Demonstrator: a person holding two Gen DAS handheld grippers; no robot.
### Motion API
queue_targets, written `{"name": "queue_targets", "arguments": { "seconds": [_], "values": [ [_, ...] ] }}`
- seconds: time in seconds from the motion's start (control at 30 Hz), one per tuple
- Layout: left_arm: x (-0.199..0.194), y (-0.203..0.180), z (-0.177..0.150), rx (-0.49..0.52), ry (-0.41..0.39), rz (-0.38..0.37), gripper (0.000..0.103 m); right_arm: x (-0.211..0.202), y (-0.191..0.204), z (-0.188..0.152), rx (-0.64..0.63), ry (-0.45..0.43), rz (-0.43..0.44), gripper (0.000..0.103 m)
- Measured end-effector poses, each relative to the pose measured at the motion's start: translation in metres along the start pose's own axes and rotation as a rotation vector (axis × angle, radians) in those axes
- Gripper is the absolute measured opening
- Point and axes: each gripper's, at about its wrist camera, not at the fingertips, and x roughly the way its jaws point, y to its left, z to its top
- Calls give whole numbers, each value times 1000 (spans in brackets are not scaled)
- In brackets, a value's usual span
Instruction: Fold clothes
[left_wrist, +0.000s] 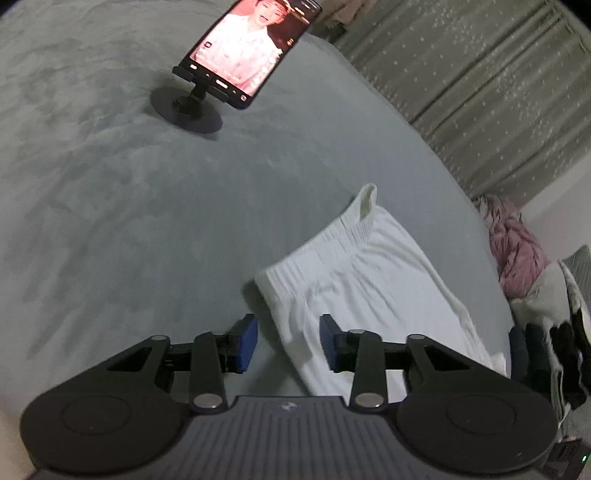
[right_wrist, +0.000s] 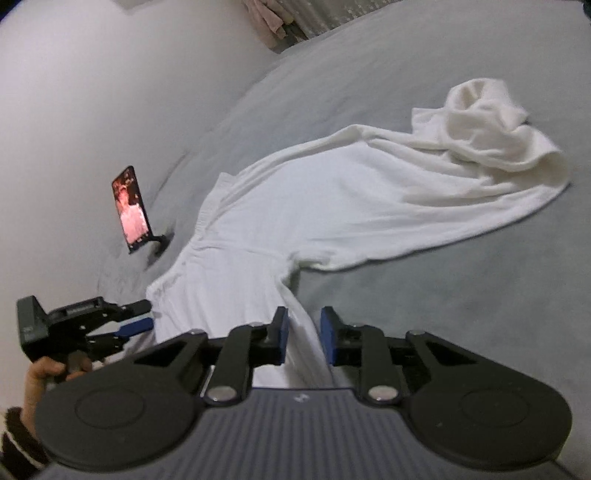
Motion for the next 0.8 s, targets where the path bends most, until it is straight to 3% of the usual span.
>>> {"name": "queue_targets", "arguments": {
  "seconds": [0.07,0.27,0.33,0.43,0.5,0.63,0.8],
  "values": [
    [5,-4,1,35,-15,23,0,5,0,1,4,12,9,8],
    [2,-9,-2,76,-70,152,0,-3,0,20,19,-93,-46,7],
    [3,-12,-2,97,-60,166,0,1,1,24,2,-65,-85,9],
    [0,-18,-3,119,-32,169,10,-7,-2,27,0,-46,-109,20],
    [-6,-23,-4,137,-11,168,33,-25,-7,26,-7,-56,-115,28],
    [-20,-43,-17,234,-18,190,36,-71,-19,13,-56,-38,-164,30],
    [-28,-75,-48,347,24,92,43,-120,-41,-12,-97,-24,-225,35]
  ]
}}
